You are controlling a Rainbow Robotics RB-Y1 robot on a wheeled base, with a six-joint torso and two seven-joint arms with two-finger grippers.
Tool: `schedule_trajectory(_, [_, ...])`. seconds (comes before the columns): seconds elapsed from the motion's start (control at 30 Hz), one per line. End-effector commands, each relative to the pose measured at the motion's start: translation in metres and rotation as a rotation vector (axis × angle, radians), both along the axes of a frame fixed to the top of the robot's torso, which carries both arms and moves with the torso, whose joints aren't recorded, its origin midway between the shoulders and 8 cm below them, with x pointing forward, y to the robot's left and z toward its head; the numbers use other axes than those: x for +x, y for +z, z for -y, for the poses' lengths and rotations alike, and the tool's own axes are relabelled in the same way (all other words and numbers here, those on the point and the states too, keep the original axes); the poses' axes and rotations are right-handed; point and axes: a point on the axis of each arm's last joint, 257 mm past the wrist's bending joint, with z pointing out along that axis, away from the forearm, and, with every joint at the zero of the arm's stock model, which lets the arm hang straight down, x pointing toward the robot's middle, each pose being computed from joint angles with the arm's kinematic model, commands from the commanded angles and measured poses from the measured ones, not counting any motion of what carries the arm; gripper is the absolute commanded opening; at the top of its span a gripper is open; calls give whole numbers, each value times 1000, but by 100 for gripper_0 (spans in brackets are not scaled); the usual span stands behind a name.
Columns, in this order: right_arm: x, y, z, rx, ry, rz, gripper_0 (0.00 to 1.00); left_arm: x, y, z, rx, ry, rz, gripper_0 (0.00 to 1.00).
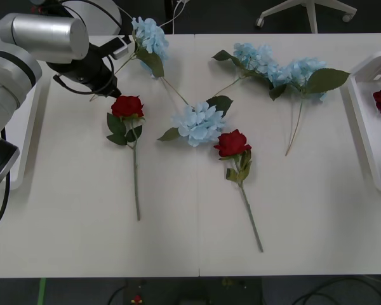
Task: Put the red flowers into the right box and the blue flowers into the left box
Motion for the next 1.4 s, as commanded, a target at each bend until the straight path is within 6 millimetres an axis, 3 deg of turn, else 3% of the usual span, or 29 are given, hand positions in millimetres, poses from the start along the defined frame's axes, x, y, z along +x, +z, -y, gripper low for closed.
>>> schedule_trajectory(0.03, [21, 40, -24, 143, -26, 76, 71, 7, 81, 8, -141, 3, 43, 100])
schedule_trajectory(0.17, [21, 61, -76, 336, -36, 54, 79, -9, 94, 27, -315, 4, -23, 100])
schedule_trajectory(0.2, [23, 68, -103, 402, -27, 40, 79, -15, 96, 36, -376, 14, -58, 100])
schedule_trajectory(0.23, [24, 69, -112, 427, -28, 36, 80, -18, 94, 40, -399, 21, -76, 100])
schedule_trajectory(0.4, [46, 78, -208, 635, 4, 44, 81, -47, 74, 63, -494, 93, -247, 100])
schedule_trajectory(0.43, [49, 76, -218, 654, 3, 44, 81, -51, 70, 63, -502, 109, -271, 100])
schedule_trajectory(0.5, [65, 76, -259, 732, 11, 67, 82, -58, 61, 69, -537, 182, -330, 100])
schedule_trajectory(0.67, [93, 63, -337, 871, -7, 121, 82, -62, 42, 75, -549, 333, -383, 100])
schedule_trajectory(0.87, [127, 44, -406, 1031, -47, 210, 82, -67, 20, 68, -470, 515, -381, 100])
schedule_trajectory(1.13, [170, 39, -443, 1140, -67, 313, 84, -88, -1, 54, -417, 713, -427, 100])
schedule_trajectory(1.4, [195, 37, -444, 1154, -57, 408, 85, -112, -30, 58, -374, 762, -440, 100])
